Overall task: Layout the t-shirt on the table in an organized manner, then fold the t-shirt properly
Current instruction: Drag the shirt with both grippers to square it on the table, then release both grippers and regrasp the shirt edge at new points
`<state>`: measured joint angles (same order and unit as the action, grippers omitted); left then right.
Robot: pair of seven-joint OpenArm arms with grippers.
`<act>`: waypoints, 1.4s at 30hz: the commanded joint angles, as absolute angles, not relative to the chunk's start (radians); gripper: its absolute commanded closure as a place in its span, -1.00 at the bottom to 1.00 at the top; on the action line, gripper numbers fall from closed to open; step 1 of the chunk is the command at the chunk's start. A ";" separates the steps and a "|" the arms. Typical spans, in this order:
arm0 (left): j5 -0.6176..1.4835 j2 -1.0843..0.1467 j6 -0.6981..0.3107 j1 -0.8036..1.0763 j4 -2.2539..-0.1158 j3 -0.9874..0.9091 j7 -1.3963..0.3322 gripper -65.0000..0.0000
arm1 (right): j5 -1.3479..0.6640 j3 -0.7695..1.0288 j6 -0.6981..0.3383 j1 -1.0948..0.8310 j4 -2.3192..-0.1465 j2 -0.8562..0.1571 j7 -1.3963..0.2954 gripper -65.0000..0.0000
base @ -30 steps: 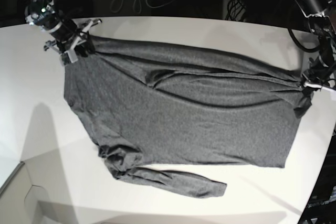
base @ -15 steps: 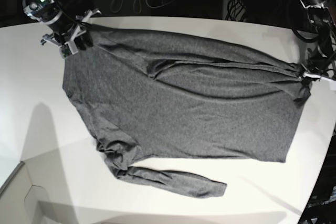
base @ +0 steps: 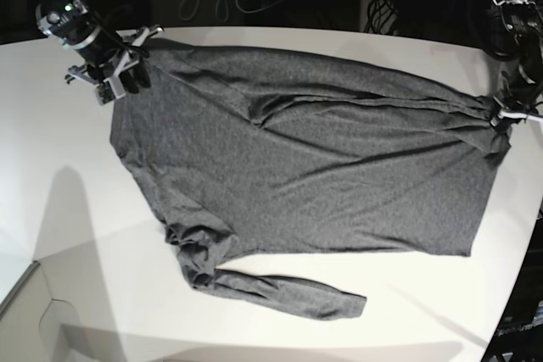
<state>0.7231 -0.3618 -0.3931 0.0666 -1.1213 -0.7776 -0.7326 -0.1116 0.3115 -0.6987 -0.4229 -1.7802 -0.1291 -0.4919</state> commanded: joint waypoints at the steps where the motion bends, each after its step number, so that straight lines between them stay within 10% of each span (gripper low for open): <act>1: 0.742 -0.384 -0.397 0.056 -1.141 -0.782 -0.716 0.90 | -0.130 0.317 -0.698 -0.409 -1.799 -0.134 -0.467 0.67; 12: 0.746 -0.389 -0.398 0.059 -1.193 -0.789 -0.716 -0.42 | -0.128 0.323 -0.698 -0.328 -1.821 -0.170 -0.473 0.67; 27: 0.688 -0.390 -0.398 -0.151 -1.270 -0.777 -0.711 -0.49 | -0.127 0.364 -0.698 -0.085 -1.687 -0.143 -0.476 -0.12; 42: 0.015 -0.392 -0.392 -0.789 -0.371 -0.504 -0.234 -0.49 | -0.001 0.364 -0.698 0.042 -1.554 -0.113 -0.476 -0.12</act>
<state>0.0059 -0.3737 -0.3931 -0.7601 -0.3489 -0.5003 -0.2455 0.0154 0.3614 -0.6987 0.0277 -1.5364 -0.1020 -0.4995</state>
